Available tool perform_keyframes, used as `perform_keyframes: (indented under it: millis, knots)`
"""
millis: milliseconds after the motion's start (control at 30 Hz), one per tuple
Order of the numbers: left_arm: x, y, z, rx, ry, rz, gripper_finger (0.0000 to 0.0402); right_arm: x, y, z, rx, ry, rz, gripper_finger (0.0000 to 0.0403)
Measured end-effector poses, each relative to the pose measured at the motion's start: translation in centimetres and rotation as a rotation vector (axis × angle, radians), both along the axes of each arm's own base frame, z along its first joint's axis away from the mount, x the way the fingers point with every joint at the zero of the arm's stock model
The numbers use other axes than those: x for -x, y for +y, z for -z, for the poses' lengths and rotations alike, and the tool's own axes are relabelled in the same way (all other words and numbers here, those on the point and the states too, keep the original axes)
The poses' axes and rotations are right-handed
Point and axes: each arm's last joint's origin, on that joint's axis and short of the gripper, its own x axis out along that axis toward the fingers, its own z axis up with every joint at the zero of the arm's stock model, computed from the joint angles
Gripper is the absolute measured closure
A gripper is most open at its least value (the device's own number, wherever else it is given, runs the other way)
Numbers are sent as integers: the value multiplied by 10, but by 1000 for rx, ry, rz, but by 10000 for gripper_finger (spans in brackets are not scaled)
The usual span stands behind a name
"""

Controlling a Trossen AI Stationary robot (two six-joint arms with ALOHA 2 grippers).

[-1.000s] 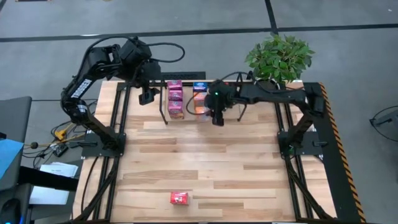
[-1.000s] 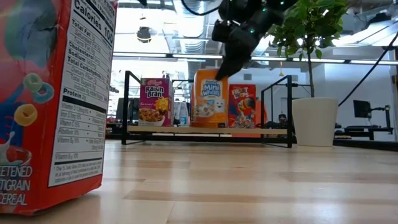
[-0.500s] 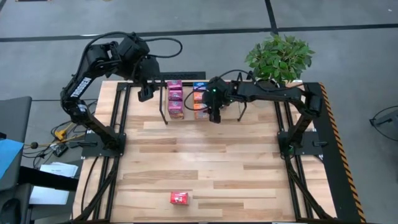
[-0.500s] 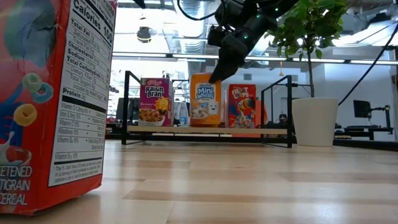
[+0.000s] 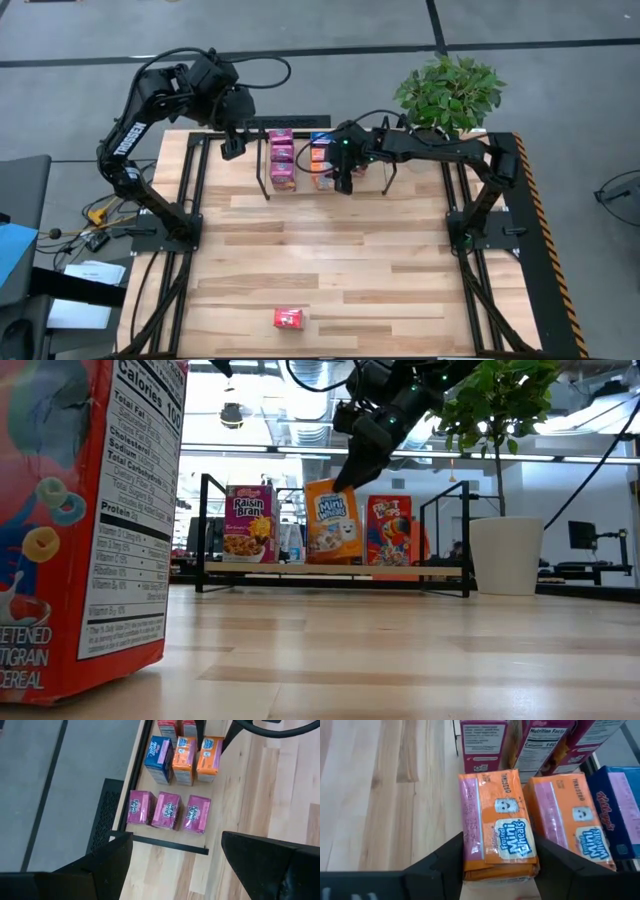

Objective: Stack cereal on shelf
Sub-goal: Put the orange cereal box on the shelf aligned with the other orange cereal box

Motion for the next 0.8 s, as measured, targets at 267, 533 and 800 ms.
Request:
perform_keyframes:
  millis: [267, 533, 800]
  knots:
    - [0, 0, 0, -3, 3, 5, 105, -11, -5, 26, -57, 45, 11, 171]
    - [0, 0, 0, -3, 3, 4, 105, -14, -3, 31, -73, 67, 15, 168]
    - [0, 0, 0, -2, 3, 4, 105, -20, -2, 5, -32, 46, 1, 168]
